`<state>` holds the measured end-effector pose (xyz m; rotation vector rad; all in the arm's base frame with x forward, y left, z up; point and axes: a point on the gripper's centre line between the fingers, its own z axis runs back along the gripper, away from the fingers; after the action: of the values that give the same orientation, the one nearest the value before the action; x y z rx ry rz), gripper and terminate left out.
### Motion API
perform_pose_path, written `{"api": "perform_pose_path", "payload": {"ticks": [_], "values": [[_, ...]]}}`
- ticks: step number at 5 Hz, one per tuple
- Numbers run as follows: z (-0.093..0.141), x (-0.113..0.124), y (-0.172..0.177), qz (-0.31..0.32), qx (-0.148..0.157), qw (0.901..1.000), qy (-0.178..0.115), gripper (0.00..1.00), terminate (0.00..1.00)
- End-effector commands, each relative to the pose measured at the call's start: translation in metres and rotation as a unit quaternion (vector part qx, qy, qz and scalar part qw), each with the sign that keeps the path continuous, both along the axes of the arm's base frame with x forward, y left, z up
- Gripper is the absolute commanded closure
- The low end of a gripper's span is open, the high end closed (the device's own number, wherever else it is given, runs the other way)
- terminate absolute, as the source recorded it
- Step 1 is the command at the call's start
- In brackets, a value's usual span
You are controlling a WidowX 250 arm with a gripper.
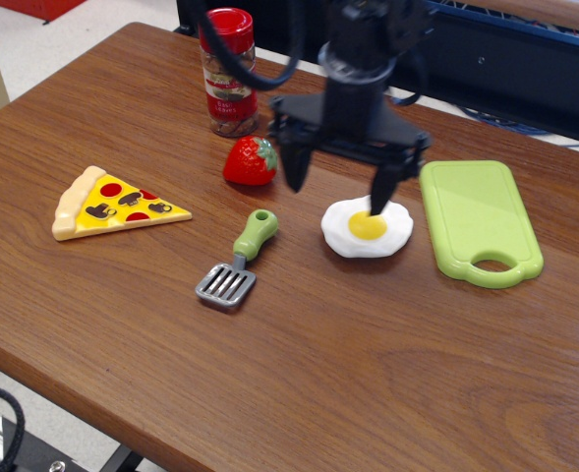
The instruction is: Put spatula on cutting board
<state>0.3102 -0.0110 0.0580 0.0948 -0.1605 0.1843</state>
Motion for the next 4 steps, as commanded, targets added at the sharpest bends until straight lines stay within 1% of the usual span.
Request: {"api": "perform_pose_path", "payload": {"ticks": [1, 2, 3, 4], "values": [[0.013, -0.006, 0.047, -0.01, 0.004, 0.9985, -0.053, 0.0, 0.0], [0.005, -0.01, 0.058, -0.015, 0.011, 0.9982, -0.056, 0.0, 0.0], [-0.01, -0.013, 0.054, -0.009, 0.01, 0.9983, -0.056, 0.0, 0.0], [-0.016, -0.015, 0.049, -0.012, -0.006, 0.999, -0.043, 0.0, 0.0]]}}
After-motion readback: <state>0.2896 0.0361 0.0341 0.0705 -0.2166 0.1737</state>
